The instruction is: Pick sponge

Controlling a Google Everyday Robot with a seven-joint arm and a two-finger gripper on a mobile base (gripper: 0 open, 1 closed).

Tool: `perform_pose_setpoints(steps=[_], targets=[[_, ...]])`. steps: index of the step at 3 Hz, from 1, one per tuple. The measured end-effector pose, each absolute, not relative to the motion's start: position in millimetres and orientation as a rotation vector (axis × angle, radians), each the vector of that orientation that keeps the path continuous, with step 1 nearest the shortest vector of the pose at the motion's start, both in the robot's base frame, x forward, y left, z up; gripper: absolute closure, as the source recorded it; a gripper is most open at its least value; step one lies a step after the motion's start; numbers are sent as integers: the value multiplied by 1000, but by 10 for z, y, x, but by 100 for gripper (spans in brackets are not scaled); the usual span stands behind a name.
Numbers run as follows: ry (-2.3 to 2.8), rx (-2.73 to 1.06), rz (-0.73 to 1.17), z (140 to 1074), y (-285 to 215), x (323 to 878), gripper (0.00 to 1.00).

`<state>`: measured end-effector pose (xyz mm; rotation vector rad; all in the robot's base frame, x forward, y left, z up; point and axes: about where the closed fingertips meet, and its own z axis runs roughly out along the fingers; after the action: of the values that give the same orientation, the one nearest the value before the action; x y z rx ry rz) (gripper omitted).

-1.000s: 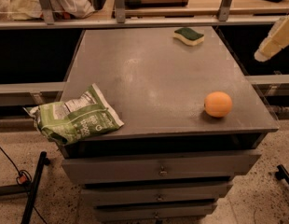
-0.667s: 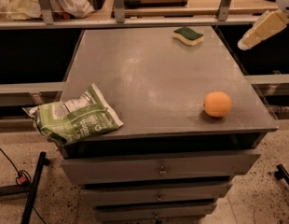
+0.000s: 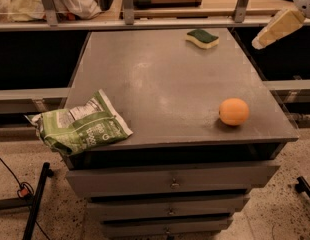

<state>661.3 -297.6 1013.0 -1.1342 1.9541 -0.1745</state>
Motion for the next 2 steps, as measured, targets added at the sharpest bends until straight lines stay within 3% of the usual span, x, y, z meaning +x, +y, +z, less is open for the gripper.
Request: perform_pose_setpoints(steps=[2], targets=[[1981, -969, -105, 9854, -3066, 7154, 0]])
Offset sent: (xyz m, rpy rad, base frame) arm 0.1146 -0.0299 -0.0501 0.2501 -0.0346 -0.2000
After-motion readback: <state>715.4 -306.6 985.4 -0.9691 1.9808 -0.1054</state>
